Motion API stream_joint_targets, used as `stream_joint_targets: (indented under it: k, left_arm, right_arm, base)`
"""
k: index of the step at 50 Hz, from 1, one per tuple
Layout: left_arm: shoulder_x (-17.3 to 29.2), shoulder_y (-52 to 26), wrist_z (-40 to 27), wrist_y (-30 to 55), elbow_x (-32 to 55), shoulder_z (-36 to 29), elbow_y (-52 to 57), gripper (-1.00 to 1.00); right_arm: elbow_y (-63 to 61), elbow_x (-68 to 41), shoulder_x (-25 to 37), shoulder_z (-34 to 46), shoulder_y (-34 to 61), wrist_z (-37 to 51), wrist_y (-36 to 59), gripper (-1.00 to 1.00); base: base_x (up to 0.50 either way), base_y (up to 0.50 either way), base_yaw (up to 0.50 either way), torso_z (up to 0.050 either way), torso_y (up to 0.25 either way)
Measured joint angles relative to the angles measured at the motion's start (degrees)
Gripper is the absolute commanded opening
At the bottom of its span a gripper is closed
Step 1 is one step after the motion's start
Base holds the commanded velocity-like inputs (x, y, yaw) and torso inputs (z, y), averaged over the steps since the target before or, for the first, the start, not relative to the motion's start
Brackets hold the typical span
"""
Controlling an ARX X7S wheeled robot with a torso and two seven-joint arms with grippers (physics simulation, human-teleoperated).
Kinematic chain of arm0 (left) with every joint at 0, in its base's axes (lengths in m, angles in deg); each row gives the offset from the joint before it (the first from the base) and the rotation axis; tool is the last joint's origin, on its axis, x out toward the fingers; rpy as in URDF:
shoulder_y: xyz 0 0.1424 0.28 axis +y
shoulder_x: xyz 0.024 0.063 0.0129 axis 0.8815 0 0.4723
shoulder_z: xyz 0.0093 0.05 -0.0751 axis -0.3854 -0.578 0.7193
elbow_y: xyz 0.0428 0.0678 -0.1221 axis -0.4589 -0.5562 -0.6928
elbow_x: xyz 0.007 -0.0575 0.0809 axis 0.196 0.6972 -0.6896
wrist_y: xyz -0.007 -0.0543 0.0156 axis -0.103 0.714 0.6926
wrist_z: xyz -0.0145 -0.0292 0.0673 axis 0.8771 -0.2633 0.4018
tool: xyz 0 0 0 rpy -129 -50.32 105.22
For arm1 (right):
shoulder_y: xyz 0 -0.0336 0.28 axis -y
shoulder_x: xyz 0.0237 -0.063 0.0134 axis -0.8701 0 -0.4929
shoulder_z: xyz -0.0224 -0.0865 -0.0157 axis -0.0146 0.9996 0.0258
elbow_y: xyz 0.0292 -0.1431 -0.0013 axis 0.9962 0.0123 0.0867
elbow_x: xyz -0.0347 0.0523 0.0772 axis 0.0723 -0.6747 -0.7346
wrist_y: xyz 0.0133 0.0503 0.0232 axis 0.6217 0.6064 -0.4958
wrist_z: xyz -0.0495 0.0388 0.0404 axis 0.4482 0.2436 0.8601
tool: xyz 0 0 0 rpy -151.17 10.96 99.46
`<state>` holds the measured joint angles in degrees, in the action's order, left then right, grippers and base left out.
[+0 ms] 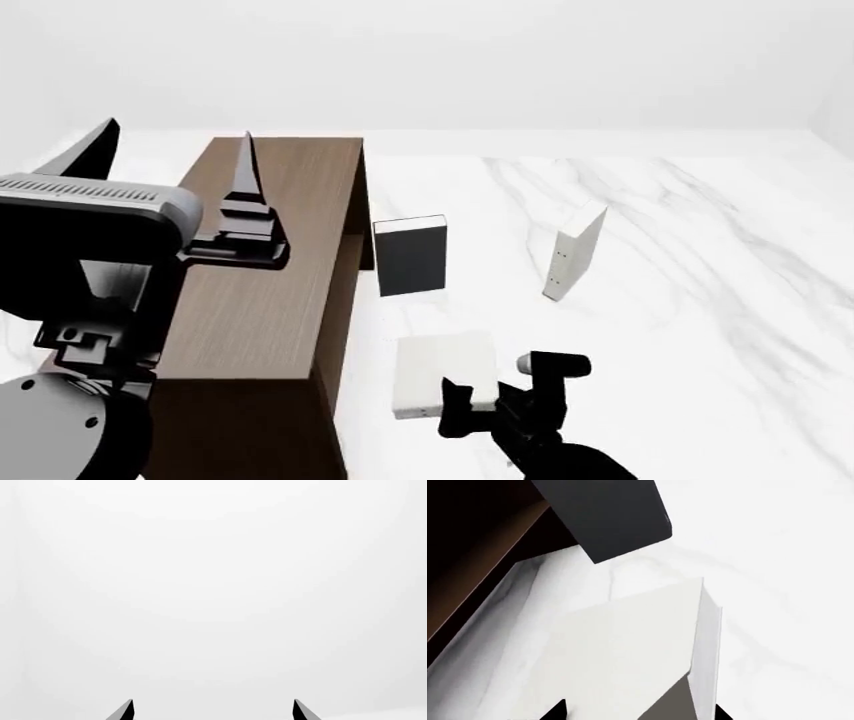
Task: Pick up the book on the right and place it under the cabinet shelf.
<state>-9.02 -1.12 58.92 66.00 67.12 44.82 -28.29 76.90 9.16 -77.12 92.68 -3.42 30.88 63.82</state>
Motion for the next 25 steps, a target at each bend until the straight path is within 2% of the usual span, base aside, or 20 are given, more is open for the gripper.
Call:
stream_joint_targets:
  k: [7, 25]
  left_arm:
    - [0.1, 0.1, 0.0, -0.3, 0.2, 0.0, 0.0, 1.0]
    - [0.3, 0.9, -0.1, -1.5, 0.3, 0.1, 0.0, 1.0]
  right_arm:
    - [-1.9, -0.9, 1.1, -0.9, -0.9, 1.2, 1.2, 1.0]
    - [-4.7, -13.9, 1.8, -8.8, -0.9, -2.6, 5.9, 1.0]
  base:
    - [0.0, 0.0, 0.0, 0.0, 0.0]
    - [0.0, 0.0, 0.0, 0.0, 0.0]
